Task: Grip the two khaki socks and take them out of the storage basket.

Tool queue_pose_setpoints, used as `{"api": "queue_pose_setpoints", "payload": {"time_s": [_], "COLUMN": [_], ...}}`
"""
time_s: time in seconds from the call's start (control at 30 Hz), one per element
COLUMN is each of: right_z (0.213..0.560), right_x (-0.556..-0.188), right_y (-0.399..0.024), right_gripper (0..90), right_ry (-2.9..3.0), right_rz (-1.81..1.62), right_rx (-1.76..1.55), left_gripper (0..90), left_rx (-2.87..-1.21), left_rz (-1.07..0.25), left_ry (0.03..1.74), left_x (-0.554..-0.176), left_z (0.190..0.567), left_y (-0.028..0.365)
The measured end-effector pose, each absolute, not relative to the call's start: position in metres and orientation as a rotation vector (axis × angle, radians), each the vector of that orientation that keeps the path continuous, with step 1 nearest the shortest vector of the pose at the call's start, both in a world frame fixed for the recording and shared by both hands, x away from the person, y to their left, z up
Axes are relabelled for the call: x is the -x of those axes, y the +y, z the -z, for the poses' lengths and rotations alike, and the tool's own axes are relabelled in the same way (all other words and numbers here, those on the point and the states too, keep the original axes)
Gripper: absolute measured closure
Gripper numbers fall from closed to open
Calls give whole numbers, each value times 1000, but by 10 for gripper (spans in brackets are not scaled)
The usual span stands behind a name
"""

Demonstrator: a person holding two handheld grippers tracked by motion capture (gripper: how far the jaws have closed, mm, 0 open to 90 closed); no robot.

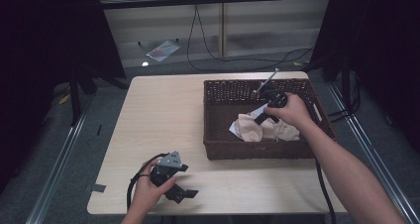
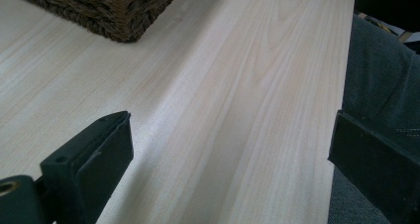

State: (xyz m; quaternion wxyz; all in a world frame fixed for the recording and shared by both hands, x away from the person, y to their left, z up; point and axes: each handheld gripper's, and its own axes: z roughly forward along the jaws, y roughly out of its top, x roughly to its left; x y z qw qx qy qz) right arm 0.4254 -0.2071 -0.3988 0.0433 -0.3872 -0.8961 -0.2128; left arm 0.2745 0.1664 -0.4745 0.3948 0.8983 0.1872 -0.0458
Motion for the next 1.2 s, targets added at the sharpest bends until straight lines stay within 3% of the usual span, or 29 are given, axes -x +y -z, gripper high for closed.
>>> {"api": "queue_pose_setpoints", "payload": {"time_s": [1.2], "right_z": [295], "right_x": [-393], "right_y": [-226], "right_gripper": [880], "right_ry": [-2809], "right_rz": [708], "right_rx": [977], "left_gripper": [32], "left_rx": [-2276], "left_rz": [118], "left_ry": [460], "left_x": [-274], "left_z": [475], "left_y": [165]}}
